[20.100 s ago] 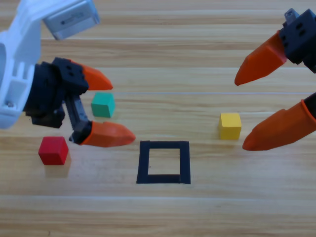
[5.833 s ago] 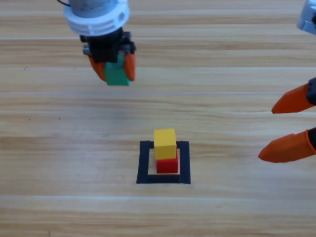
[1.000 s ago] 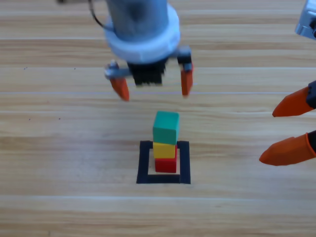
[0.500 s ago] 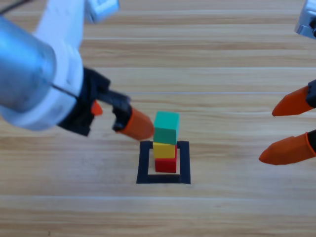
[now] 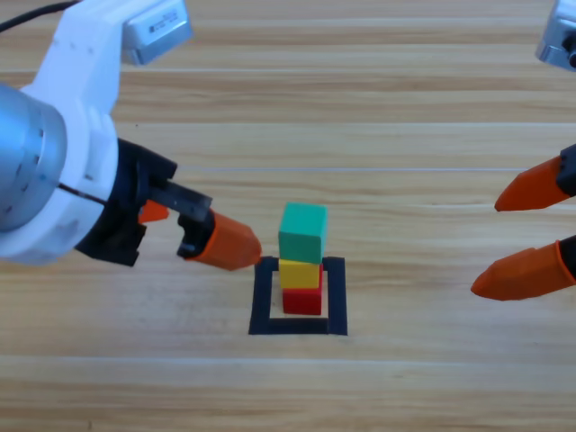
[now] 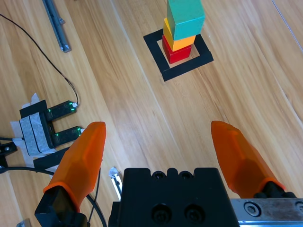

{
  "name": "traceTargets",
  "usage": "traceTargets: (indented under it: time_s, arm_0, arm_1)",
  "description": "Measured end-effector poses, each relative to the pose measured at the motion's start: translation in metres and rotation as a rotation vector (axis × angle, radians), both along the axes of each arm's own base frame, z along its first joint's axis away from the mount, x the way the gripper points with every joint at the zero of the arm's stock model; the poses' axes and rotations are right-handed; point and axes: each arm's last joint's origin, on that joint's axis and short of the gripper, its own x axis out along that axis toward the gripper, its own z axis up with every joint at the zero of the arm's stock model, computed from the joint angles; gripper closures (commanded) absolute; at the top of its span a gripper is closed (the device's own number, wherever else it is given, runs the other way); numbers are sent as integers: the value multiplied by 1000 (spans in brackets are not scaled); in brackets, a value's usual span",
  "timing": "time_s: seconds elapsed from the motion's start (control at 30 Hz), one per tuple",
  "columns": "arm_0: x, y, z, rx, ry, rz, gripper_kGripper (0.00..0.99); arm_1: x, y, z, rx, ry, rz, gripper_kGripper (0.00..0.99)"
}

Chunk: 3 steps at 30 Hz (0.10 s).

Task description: Stack the blocks in the rectangular block: red at the bottom, yellow in the middle, green on top

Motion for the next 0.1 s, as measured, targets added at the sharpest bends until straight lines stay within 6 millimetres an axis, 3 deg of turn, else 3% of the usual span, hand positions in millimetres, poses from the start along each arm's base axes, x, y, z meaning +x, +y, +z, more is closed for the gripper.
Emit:
traceTargets:
  time_s: [0.1]
  arm_0:
    - [1,1,1,5,-17,17,0]
  arm_1:
    - [0,0,0,0,0,0,13]
